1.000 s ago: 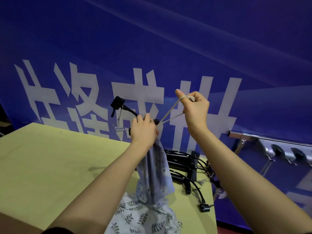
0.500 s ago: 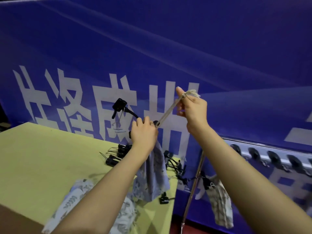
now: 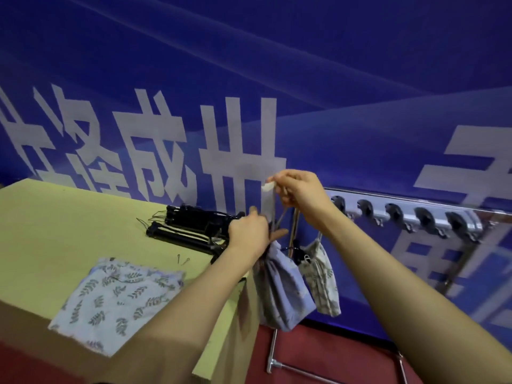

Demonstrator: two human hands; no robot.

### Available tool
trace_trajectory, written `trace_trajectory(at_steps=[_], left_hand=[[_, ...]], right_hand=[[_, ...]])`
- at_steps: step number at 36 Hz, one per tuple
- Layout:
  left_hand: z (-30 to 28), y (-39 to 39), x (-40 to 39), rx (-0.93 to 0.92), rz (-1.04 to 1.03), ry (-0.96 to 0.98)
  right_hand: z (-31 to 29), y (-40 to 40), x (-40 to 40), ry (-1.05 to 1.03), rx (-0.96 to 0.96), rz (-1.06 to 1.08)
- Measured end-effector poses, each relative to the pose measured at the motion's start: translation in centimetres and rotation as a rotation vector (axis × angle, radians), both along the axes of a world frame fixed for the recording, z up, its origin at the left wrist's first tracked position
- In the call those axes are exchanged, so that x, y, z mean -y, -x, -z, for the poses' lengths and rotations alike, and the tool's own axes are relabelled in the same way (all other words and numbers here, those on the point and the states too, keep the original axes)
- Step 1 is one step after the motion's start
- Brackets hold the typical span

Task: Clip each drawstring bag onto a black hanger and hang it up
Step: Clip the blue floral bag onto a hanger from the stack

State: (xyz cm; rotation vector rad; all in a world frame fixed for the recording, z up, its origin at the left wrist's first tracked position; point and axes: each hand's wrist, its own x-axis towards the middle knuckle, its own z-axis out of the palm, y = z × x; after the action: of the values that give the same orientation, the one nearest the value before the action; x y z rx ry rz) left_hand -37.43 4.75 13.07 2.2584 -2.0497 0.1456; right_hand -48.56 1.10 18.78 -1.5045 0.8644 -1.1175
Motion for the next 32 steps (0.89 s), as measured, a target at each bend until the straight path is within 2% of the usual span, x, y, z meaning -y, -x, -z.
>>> trace_trajectory(at_steps=[4, 8, 15, 24, 29, 32], left_hand=[[1.7, 2.1, 0.5, -0.255, 0.093, -0.029], [3.6, 4.1, 2.0, -0.587, 0.143, -0.043], [6.7, 7.7, 5.3, -0.909, 0.169, -0.073], [9.0, 12.7, 9.0, -1.185, 0.173, -0.228], [9.4, 15.7, 12.1, -1.214, 0.190, -0.168], [9.6, 17.3, 14.0, -1.238, 0.132, -0.081]], right_hand=[[3.5, 2.8, 0.5, -0.044, -0.132, 0.055], [6.3, 5.8, 0.8, -0.162, -0.158, 0.087], [9.2, 10.0, 1.7, -0.270, -0.254, 0.184], [12.6, 15.5, 4.5, -0.196, -0.397, 0.463], [13.5, 18.0, 7.3, -0.048, -0.440, 0.585], [13.9, 19.1, 9.6, 0.017, -0.477, 0.571]])
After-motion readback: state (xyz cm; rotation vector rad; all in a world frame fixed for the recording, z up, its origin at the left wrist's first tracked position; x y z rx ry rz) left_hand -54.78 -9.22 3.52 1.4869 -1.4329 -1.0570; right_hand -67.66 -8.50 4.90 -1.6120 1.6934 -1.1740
